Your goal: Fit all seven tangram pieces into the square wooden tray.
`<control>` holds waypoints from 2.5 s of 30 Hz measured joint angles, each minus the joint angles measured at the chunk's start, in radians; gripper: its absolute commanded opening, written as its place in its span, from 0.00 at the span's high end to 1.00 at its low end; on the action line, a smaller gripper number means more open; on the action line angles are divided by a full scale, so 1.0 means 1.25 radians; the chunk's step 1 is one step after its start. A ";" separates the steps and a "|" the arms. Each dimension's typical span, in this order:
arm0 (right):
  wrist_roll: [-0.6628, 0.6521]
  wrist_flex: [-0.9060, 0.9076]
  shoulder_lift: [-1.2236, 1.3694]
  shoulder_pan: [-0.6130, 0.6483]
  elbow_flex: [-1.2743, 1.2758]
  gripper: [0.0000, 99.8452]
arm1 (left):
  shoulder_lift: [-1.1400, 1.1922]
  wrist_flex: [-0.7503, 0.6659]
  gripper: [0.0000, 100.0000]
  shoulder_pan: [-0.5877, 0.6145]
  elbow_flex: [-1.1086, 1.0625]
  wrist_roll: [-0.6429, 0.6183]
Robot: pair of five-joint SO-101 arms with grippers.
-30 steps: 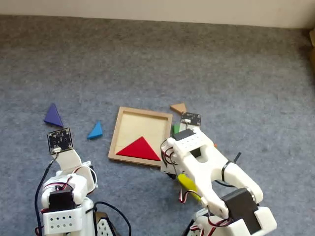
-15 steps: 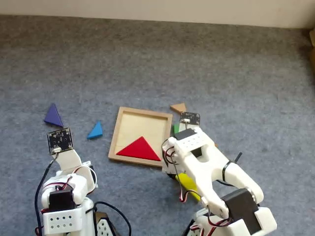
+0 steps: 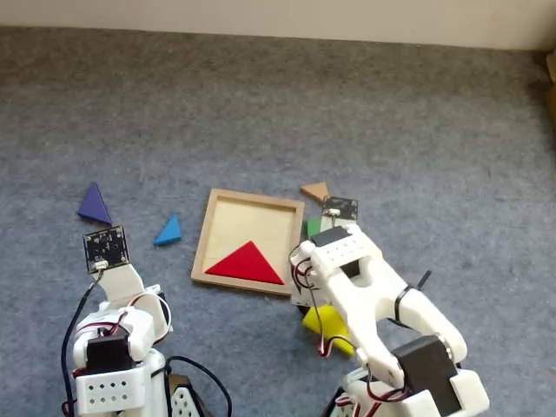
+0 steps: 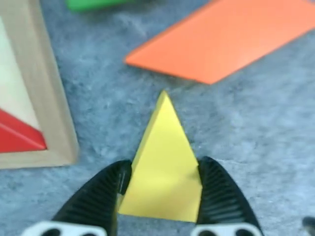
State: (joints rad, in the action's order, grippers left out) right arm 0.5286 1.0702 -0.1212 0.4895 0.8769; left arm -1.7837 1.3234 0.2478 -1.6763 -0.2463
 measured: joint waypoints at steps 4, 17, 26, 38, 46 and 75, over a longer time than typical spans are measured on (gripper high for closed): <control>-0.001 0.039 0.007 -0.001 -0.016 0.98 | 0.000 0.000 0.99 0.000 0.000 0.000; -0.001 0.156 0.016 -0.048 -0.196 0.98 | 0.000 0.000 0.99 0.000 0.000 0.000; -0.001 0.161 0.016 -0.049 -0.269 0.99 | 0.000 0.000 0.99 0.000 0.000 0.000; -0.001 0.048 0.016 0.033 -0.355 1.00 | 0.000 0.000 0.99 0.000 0.000 0.000; -0.103 0.149 0.017 0.014 -0.384 1.00 | 0.000 0.000 0.99 0.000 0.000 0.000; -0.469 0.119 0.016 0.023 -0.053 1.00 | 0.000 0.000 0.99 0.000 0.000 0.000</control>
State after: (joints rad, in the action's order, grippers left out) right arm -0.0575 1.2190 -0.1013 0.5186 0.8109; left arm -1.7837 1.3234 0.2478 -1.6763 -0.2463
